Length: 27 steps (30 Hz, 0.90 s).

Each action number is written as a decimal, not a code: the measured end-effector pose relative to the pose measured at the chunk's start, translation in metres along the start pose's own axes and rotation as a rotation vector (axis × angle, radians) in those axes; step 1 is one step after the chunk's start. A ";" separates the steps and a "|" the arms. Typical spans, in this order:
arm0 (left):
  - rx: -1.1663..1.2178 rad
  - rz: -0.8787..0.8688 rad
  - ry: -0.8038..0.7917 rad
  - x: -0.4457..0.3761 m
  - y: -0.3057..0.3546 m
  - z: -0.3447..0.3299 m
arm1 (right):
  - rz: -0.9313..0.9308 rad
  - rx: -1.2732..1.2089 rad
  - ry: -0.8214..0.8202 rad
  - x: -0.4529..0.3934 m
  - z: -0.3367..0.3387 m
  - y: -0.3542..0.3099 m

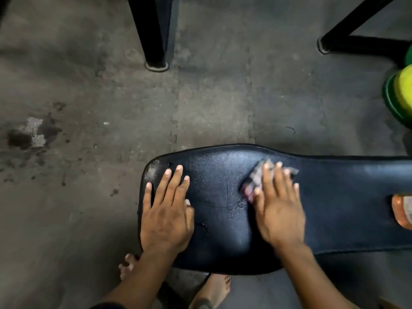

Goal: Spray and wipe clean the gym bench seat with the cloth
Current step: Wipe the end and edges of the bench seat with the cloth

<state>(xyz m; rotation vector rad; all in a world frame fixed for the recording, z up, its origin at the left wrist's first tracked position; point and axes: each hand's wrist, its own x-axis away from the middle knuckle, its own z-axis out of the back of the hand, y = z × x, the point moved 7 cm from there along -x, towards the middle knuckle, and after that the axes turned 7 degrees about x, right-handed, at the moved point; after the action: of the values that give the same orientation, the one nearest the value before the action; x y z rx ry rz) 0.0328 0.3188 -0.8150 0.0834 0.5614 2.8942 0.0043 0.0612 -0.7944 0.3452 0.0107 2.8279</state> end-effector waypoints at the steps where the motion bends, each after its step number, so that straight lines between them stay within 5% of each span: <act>1: -0.002 -0.003 -0.002 0.001 0.000 0.000 | -0.078 0.000 -0.020 -0.017 0.002 0.005; 4: 0.000 -0.016 0.005 0.001 -0.001 -0.001 | -0.104 0.017 -0.008 -0.071 0.016 -0.033; 8: -0.010 -0.021 -0.001 0.002 -0.001 0.000 | 0.239 0.059 0.001 -0.077 0.026 -0.134; 11: -0.010 -0.025 0.001 0.006 -0.002 -0.001 | 0.377 -0.071 0.017 -0.043 0.024 -0.150; 14: 0.006 -0.029 0.016 0.003 -0.001 0.001 | 0.303 -0.017 -0.032 -0.036 0.017 -0.094; 19: 0.004 -0.028 -0.010 0.002 -0.001 -0.002 | -0.110 0.041 -0.063 -0.067 0.023 0.016; 24: -0.004 -0.046 -0.002 0.004 -0.003 -0.003 | -0.066 0.072 -0.210 -0.126 0.036 -0.061; 27: -0.006 -0.036 0.004 0.003 -0.002 -0.001 | 0.201 0.085 -0.067 -0.113 0.034 -0.140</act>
<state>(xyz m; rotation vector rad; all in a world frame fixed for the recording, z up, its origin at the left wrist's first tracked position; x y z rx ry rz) 0.0304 0.3207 -0.8169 0.0659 0.5495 2.8618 0.1569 0.1618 -0.7938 0.4854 0.0870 3.0186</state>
